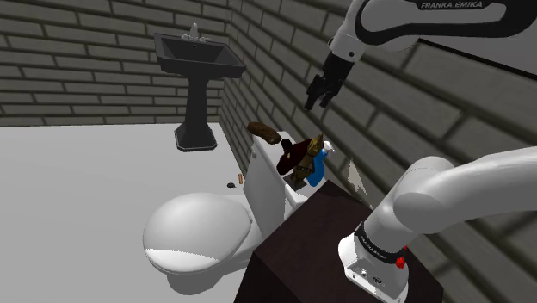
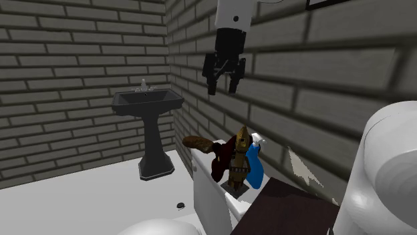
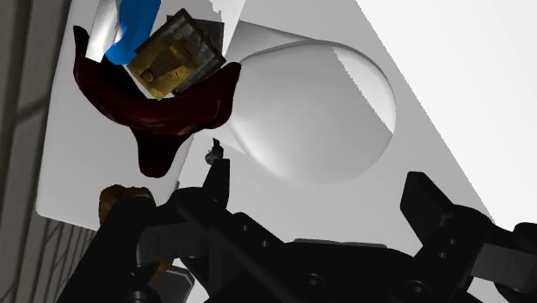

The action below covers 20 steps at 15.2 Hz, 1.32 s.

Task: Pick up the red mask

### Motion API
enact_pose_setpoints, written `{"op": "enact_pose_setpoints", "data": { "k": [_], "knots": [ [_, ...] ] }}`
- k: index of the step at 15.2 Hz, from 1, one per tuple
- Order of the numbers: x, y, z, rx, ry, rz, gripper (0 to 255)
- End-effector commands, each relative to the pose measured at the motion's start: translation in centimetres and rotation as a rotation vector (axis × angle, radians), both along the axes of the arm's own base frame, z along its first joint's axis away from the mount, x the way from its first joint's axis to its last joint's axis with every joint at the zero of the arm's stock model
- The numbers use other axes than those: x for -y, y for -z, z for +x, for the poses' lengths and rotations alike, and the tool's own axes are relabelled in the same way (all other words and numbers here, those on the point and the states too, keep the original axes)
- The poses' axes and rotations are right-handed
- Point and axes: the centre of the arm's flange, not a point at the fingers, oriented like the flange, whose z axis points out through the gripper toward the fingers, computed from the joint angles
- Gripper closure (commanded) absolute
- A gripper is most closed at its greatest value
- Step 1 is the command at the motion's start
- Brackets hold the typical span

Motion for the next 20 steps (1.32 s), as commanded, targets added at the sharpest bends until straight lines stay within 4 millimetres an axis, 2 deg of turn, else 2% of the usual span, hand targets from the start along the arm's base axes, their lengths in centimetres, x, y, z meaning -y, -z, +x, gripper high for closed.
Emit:
{"op": "enact_pose_setpoints", "data": {
  "k": [1, 20],
  "knots": [
    [1.2, 1.9, 1.2, 0.003, 0.013, 0.007, 0],
    [14.6, 21.6, 10.6, 0.012, 0.129, 0.083, 0]
  ]
}}
